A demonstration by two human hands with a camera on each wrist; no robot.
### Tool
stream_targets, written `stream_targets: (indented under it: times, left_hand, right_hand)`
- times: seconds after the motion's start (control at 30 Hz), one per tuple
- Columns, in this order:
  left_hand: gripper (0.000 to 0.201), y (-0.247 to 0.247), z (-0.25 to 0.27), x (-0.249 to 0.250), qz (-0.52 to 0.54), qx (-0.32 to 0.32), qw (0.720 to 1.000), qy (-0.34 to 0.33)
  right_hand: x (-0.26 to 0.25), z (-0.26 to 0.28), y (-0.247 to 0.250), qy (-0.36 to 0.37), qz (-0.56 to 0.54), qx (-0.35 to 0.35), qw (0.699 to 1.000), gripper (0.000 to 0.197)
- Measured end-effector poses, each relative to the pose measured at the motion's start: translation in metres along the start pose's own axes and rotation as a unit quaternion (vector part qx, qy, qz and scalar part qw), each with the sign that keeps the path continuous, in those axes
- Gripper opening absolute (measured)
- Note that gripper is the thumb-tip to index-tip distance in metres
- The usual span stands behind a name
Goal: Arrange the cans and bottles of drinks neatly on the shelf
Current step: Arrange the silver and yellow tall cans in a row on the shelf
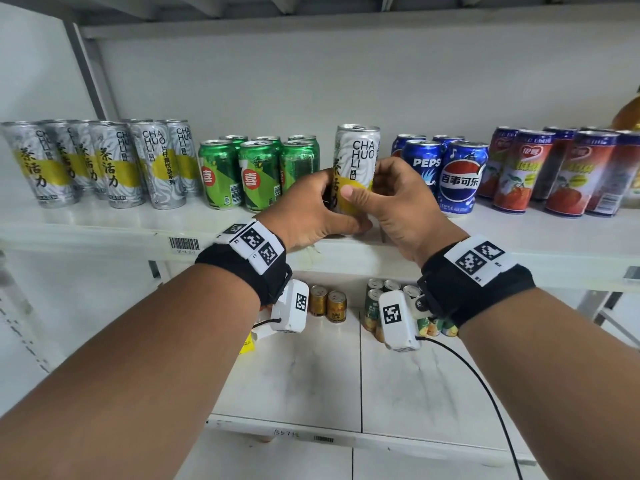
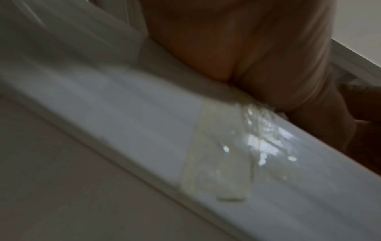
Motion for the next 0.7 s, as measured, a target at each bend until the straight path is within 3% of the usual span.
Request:
stream_targets:
  times: [0.17, 0.57, 0.7]
  left_hand:
    - [0.076, -0.0014, 0.0004, 0.0012, 0.05, -0.015, 0.999, 0.006]
    - [0.064, -0.0014, 0.0015, -0.0006, 0.107, -0.015, 0.994, 0.025]
    - [0.062, -0.0007, 0.001, -0.0015, 0.103, -0.016, 0.994, 0.026]
  right_hand:
    - [0.0003, -0.0025, 0.0025, 0.019, 0.016, 0.018, 1.0, 0.041]
    - [0.0042, -0.0064, 0.0049, -0.029, -0.018, 0.038, 0.999, 0.025]
    - [0.0076, -0.0084, 0.0037, -0.069, -0.024, 0.038, 0.997, 0.033]
Point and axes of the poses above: each hand's wrist, its own z-axis away from the middle knuckle, its own y-axis out of the back of the hand, x = y × z, the point moved 6 cm from there along -z, towards the middle knuckle, and after that the axes turned 3 degrees about x, right-handed, at the moved point
